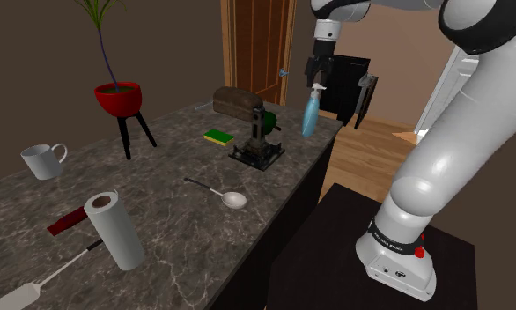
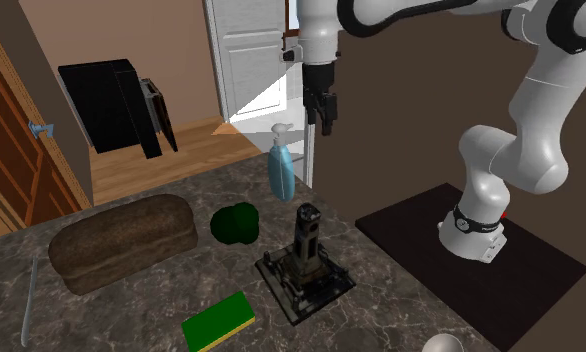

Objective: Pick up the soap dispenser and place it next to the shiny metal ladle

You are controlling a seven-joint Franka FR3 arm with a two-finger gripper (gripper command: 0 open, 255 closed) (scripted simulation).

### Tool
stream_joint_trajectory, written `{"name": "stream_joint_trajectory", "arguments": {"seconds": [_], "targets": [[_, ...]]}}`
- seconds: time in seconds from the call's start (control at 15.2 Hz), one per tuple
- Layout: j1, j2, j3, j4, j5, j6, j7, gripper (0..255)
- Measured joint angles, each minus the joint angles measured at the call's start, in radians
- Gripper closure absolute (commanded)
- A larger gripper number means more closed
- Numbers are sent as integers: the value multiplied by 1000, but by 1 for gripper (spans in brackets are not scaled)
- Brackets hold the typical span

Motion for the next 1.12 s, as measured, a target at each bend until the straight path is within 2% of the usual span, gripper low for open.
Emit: {"name": "stream_joint_trajectory", "arguments": {"seconds": [0.4, 0.73, 1.12], "targets": [[-62, 233, -82, 225, 117, -29, -141, 0], [-156, 450, -109, 462, 239, -91, -233, 0], [-158, 469, -106, 411, 253, -26, -248, 0]]}}
